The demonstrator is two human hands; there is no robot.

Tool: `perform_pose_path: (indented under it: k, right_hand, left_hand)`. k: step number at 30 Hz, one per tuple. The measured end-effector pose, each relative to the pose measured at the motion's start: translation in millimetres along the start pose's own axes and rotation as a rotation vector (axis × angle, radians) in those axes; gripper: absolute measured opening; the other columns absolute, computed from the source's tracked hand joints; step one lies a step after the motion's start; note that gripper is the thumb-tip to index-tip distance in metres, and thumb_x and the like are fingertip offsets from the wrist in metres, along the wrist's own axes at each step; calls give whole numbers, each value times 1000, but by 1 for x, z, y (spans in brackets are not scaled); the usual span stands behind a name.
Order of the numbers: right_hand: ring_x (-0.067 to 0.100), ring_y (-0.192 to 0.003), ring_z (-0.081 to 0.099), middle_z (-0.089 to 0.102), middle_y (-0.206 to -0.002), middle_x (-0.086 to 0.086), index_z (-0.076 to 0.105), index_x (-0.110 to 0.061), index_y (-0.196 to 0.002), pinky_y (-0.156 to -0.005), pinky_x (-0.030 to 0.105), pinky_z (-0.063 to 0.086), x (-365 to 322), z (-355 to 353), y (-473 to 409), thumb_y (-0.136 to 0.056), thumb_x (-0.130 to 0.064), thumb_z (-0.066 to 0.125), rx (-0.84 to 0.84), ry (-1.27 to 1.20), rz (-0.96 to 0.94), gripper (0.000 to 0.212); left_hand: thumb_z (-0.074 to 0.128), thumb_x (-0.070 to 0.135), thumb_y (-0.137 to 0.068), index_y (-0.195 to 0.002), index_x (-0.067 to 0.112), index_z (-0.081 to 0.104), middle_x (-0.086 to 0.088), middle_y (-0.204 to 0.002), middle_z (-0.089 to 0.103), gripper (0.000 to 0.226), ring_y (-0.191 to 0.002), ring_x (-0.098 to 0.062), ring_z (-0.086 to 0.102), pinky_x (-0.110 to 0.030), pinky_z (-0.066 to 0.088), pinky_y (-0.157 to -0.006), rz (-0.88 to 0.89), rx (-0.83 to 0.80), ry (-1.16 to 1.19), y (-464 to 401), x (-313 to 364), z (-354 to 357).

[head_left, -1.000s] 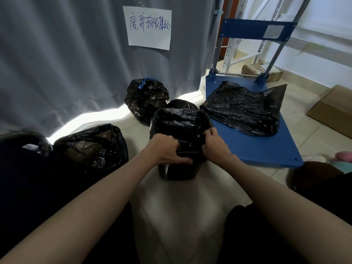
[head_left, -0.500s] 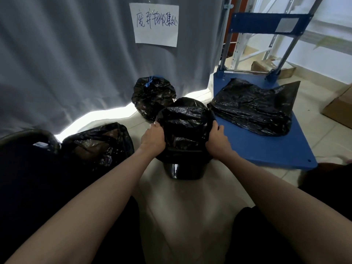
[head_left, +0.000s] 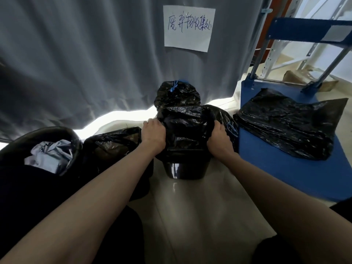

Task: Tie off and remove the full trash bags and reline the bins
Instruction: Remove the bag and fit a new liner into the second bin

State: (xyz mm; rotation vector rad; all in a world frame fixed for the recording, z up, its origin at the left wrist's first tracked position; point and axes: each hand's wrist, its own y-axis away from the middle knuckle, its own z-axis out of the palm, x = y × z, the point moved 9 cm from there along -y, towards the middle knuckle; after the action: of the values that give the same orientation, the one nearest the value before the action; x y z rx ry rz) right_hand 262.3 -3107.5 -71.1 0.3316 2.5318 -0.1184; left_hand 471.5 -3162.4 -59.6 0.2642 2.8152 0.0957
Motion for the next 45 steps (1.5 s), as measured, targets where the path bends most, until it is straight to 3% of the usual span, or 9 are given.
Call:
perform_pose_path:
  k: [4,9,12,15,20,25,35,42,45]
  right_hand:
    - [44,-88,57,38,-127,19,41,-1,-129,-69,43,42,-25,5,-18,-89,-1,45,76,87,-115,40]
    - [40,-93,56,41,-124,19,45,0,-126,-68,36,38,-45,22,-32,-91,-7,44,64,111,-185,36]
    - [35,-111,48,49,-123,18,48,-1,-127,-89,40,40,-56,27,-32,-92,-19,45,56,237,-250,39]
    - [35,-128,39,47,-135,20,45,0,-134,-110,42,30,-59,26,-26,-94,-33,42,53,323,-307,52]
    - [31,-142,29,34,-152,22,30,3,-148,-119,37,22,-31,25,0,-99,-44,38,-15,341,-379,67]
    - [23,-148,21,23,-159,15,20,-1,-152,-120,32,19,-22,26,10,-100,-43,40,-65,263,-446,71]
    - [28,-148,17,22,-157,20,23,3,-150,-120,34,18,-64,39,-31,-106,-33,30,-41,440,-555,57]
    - [27,-145,24,21,-157,17,23,0,-150,-115,32,26,-92,52,-75,-105,-23,36,-46,313,-498,53]
    - [29,-147,19,18,-158,16,22,2,-150,-116,34,25,-99,64,-95,-105,-14,36,-83,294,-494,51]
  left_hand:
    - [52,23,-91,-138,5,43,-14,-137,45,51,-129,-30,40,-40,31,-111,-27,-40,-11,-14,-16,5]
    - [48,33,-95,-143,5,39,-17,-146,38,56,-136,-33,35,-43,24,-116,-70,-41,22,-19,-37,1]
    - [41,44,-98,-150,4,27,-19,-156,22,67,-145,-34,21,-43,20,-119,-1,-33,100,-17,-30,1]
    - [31,59,-97,-154,8,18,-16,-161,14,78,-148,-31,16,-41,16,-121,121,-44,192,-9,-6,4]
    - [14,77,-88,-156,12,8,-11,-163,1,94,-151,-25,2,-40,6,-123,251,-110,137,9,26,16]
    - [11,75,-89,-156,10,5,-11,-164,1,93,-151,-24,-1,-41,9,-122,186,-127,80,16,17,23]
    - [15,76,-89,-155,5,9,-16,-161,12,97,-148,-30,15,-44,20,-119,67,-96,14,-7,-25,11]
    - [20,79,-87,-154,0,10,-22,-160,12,104,-147,-35,15,-43,20,-119,-55,-164,-7,-46,-56,14]
    - [22,82,-85,-154,-1,6,-24,-160,7,109,-148,-36,10,-44,16,-119,-101,-208,18,-64,-66,18]
